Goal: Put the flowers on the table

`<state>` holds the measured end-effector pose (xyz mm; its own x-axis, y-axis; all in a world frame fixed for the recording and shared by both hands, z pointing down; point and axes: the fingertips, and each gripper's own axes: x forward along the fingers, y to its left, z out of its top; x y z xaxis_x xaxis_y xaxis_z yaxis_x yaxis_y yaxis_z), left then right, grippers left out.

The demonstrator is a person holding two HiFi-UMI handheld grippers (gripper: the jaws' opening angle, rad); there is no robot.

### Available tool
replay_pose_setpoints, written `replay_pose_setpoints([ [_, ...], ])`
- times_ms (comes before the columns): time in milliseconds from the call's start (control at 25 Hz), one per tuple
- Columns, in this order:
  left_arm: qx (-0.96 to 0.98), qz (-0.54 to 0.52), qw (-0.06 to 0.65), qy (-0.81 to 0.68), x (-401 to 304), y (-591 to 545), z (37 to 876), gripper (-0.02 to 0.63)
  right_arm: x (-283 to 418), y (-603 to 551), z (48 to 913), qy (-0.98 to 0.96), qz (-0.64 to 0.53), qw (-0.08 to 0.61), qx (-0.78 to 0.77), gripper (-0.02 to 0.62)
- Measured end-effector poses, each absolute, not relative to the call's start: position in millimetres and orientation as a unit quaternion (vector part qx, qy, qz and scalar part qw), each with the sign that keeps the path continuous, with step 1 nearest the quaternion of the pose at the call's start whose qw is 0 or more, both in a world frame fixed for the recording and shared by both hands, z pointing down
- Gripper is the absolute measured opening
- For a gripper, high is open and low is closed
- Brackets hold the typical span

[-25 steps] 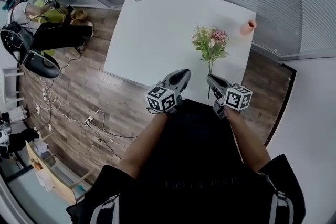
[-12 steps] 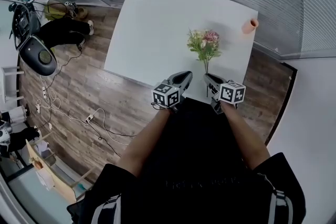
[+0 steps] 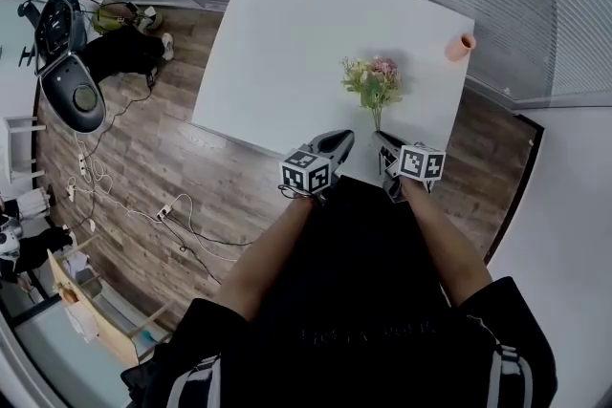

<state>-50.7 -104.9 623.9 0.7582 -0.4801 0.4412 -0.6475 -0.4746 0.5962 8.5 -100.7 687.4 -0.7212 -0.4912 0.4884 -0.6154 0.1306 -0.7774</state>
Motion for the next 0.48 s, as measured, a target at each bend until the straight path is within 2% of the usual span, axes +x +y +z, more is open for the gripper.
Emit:
replay_pose_setpoints([
  [480, 0.852, 0.115, 0.393, -0.327, -51, -98, 629, 0.02, 5, -97, 704, -0.764, 0.527, 0.116, 0.354, 0.048],
])
